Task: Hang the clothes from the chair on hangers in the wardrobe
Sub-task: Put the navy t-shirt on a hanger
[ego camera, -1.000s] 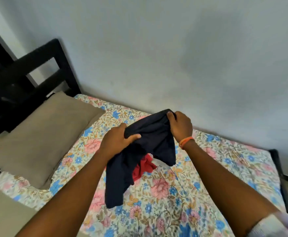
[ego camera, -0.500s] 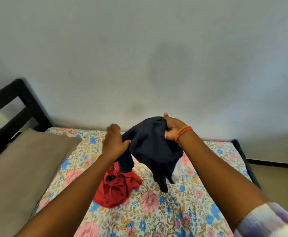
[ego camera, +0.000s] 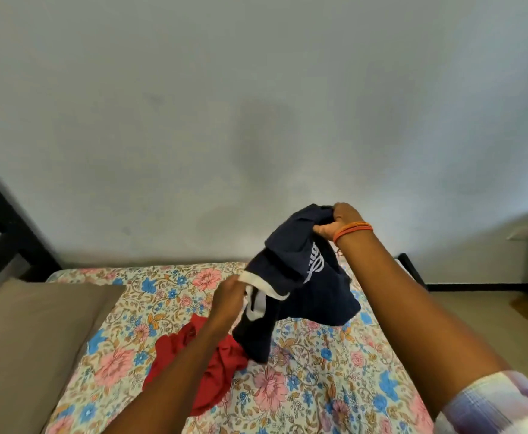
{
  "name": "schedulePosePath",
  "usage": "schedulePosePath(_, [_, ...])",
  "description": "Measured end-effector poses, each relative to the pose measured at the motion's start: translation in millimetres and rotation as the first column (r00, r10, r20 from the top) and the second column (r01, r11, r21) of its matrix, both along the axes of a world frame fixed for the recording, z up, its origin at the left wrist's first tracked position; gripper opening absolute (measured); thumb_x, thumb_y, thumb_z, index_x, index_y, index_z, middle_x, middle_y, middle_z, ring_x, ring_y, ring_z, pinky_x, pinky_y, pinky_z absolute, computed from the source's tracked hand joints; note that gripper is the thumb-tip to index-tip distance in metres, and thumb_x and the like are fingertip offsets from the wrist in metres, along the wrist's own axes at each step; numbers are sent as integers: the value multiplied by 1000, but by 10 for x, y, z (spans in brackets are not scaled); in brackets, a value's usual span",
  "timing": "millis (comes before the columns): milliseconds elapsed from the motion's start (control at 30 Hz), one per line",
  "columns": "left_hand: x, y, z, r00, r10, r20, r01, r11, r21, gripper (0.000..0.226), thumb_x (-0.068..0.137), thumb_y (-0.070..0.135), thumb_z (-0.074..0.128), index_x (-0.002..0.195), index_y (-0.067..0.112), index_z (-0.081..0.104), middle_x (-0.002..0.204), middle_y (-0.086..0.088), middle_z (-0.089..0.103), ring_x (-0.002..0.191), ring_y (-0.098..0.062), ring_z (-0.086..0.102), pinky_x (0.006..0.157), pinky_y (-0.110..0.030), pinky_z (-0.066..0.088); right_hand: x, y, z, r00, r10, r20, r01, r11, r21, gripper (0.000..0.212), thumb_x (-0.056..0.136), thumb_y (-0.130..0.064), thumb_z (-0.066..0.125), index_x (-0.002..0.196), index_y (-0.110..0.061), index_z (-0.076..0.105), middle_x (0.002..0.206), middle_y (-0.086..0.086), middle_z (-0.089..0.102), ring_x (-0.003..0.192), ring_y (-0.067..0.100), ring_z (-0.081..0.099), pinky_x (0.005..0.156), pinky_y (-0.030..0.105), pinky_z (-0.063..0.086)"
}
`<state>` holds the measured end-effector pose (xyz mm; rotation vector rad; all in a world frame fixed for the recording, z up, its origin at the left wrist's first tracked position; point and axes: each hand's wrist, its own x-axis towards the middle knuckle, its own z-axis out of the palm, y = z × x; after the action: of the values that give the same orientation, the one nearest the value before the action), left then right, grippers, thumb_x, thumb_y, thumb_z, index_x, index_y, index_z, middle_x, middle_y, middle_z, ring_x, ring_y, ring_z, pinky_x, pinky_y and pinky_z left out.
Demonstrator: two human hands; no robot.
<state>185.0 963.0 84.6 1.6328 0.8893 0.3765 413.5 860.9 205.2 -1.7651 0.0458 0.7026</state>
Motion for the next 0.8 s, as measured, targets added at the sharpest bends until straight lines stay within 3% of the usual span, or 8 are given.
schedulePosePath(100, [150,128,259,974,214,73,-199,965,-172,21,90,23,45,83,12,61,83,-5,63,77,-24,58,66,-36,44,37,-140,-55,938,-212,-273,264,950,167,31,97,-24,61,114,0,53,140,16,49,131,34,48,99,35,44])
schedulePosePath(200, [402,27,518,975,188,121,-171,975,-140,27,97,25,39,80,11,55,78,-6,56,72,-22,50,65,-34,37,-86,-283,-211,899,-298,-321,382,892,241,15,100,-18,48,96,-4,49,136,19,51,116,38,52,84,53,48])
schedulePosePath(333, [703,-127,855,955,-271,123,245,950,191,31,99,31,47,71,17,51,70,-1,52,64,-14,47,63,-31,36,-518,-351,-279,955,-95,282,64,991,117,76,78,-48,80,136,-14,46,142,16,44,125,32,50,97,43,49])
schedulePosePath(400, [822,-147,948,879,-476,36,445,844,300,30,98,32,52,71,20,49,71,4,54,64,-10,48,62,-30,38,-667,-422,-346,898,262,352,-341,922,185,62,76,-52,78,124,-17,61,128,12,62,119,26,60,98,34,51])
schedulePosePath(500, [891,-57,1004,826,-564,-29,539,771,338,26,91,38,64,76,20,55,75,5,58,67,-9,51,63,-27,40,-712,-566,-400,709,461,534,-546,838,1,28,82,-39,78,103,-23,69,97,10,71,94,23,68,80,37,55])
schedulePosePath(567, [880,49,964,803,-591,-79,573,729,375,27,85,40,74,80,21,56,76,8,57,68,-7,50,62,-23,38,-596,-630,-478,562,493,665,-492,845,-210,13,84,-19,76,83,-30,69,77,3,66,71,15,62,62,38,47])
schedulePosePath(667, [855,108,811,721,-637,-273,677,562,475,24,80,29,79,92,20,61,87,6,61,83,-14,59,67,-25,41,-529,-647,-530,395,696,600,-326,716,-617,11,77,-15,69,84,-24,72,82,-5,65,77,15,60,62,31,45])
schedulePosePath(800, [833,86,555,843,-299,-447,537,420,732,13,89,18,56,103,17,57,102,-5,60,93,-30,59,69,-35,40,-467,-724,-730,494,744,450,-80,554,-828,9,80,-12,59,76,-21,59,80,-1,53,79,28,61,60,28,37])
